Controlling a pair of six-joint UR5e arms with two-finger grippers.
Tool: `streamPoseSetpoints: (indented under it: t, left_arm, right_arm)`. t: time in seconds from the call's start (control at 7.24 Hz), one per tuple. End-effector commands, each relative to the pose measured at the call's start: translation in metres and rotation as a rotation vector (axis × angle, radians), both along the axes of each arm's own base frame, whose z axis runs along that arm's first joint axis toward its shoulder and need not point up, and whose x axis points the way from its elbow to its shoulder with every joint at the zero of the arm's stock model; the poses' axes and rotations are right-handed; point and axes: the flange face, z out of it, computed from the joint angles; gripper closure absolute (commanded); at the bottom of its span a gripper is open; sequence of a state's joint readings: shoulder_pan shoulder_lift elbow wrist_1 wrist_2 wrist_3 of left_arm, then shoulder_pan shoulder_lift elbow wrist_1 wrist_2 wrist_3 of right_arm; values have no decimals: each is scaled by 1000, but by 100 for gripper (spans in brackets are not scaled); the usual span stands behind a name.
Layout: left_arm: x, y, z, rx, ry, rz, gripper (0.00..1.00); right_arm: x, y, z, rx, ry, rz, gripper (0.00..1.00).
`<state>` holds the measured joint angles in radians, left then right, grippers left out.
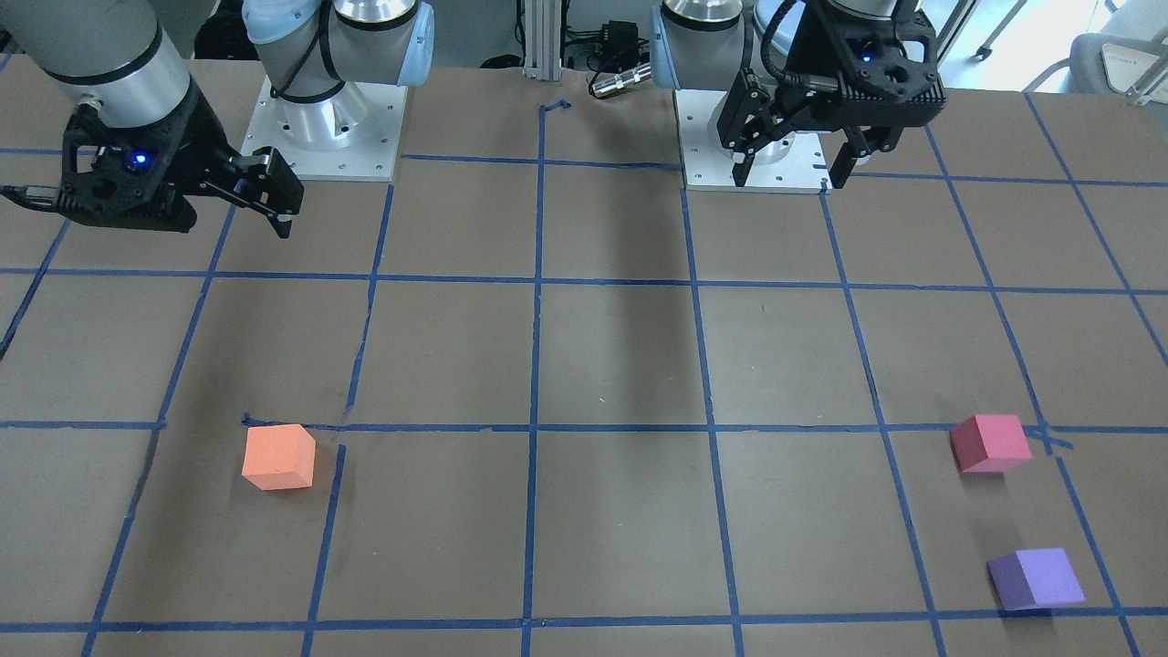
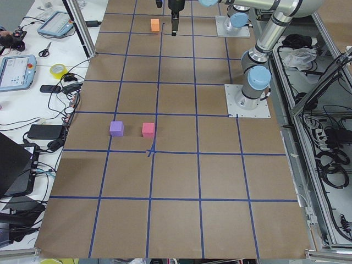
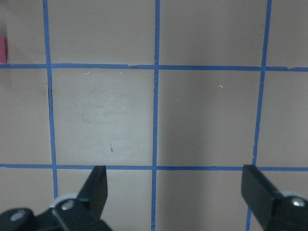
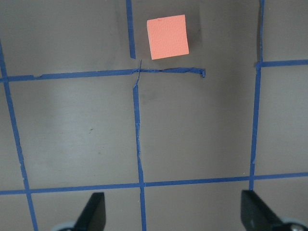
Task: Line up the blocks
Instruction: 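Lower the right gripper over the orange cube and close on it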
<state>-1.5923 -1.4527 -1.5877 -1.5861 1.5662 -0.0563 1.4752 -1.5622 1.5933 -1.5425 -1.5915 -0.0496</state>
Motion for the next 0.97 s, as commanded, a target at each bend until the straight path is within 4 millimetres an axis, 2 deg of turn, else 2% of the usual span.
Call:
streamPoseSetpoints:
  t: [0.0,0.14,0.28,0.41,0.69,0.83]
  left_arm:
    - [0,0,0,0,0,-1,0]
    - [0,1,1,-2,0,0,0]
    - [0,1,1,-2,0,1,0]
    - [0,1,1,-2,0,1,0]
    - [0,1,1,-2,0,1,0]
    - [0,1,1,-2,0,1,0]
  right_arm:
    - [-12,-41,-33,-69,6,49,0]
    - [-13,-53,-56,-36,-2,63,0]
    - [-14,-59,-67,-45,-3,104,0]
    - [-15,-67,-90,-33,-11,119,0]
    - [-18,-97,-153,-47,-6,127,0]
    - [-19,-107,-177,-55,-8,150,0]
